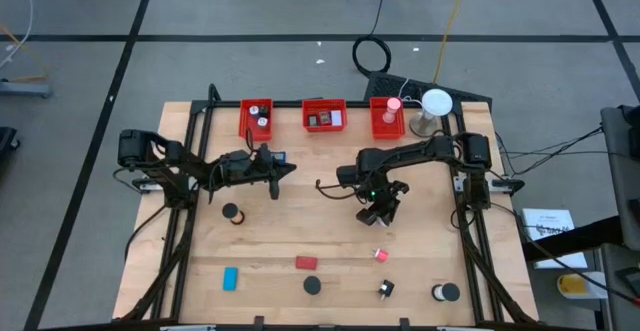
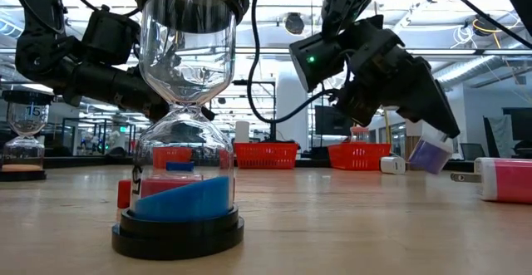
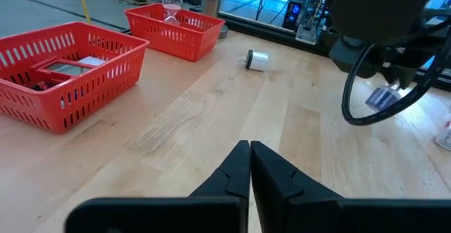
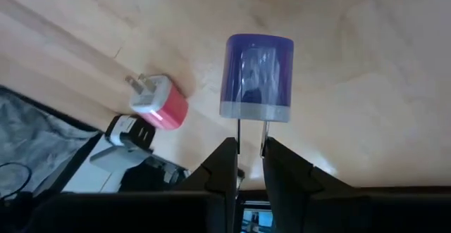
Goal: Pick & Place Office items
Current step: Put the dark blue charger adapter into the left red bin
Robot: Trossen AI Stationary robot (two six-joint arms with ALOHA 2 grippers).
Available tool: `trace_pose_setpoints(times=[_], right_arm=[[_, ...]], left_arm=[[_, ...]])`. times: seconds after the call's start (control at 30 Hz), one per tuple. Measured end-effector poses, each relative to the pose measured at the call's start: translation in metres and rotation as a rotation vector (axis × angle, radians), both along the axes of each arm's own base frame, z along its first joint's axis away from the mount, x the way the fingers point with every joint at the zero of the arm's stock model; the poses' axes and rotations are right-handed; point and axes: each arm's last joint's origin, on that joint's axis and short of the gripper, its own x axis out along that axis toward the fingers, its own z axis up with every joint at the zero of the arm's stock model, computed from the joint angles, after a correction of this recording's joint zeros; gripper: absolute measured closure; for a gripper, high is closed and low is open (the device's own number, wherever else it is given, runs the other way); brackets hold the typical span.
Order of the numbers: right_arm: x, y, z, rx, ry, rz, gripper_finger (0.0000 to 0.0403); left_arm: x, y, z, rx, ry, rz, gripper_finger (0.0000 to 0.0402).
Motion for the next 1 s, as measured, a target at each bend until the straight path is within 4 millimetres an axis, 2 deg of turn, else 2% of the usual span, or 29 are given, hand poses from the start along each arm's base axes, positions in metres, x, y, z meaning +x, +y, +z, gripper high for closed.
trace_pose_setpoints(times=[0.33,0.6,0.73,1.0], right_arm=[[0.0,0.001,0.0,0.025,0.008,-0.026,0.0353],[-0.007,0.002,-0.008,0.023,0.056,-0.036,0.0351],[-0.005,0.002,-0.01,0.014,0.035,-0.044,0.0338],[0.001,0.001,-0.012,0.006,-0.029,-0.049,0.0307]], left_arm=[[0.0,0.0,0.0,-0.004,0.0,0.0,0.0394],[0.0,0.0,0.0,-0.007,-0.001,0.001,0.0389],[0.0,0.0,0.0,-0.007,-0.001,0.001,0.0399],[0.0,0.0,0.0,-0.015,0.001,0.002,0.0393]])
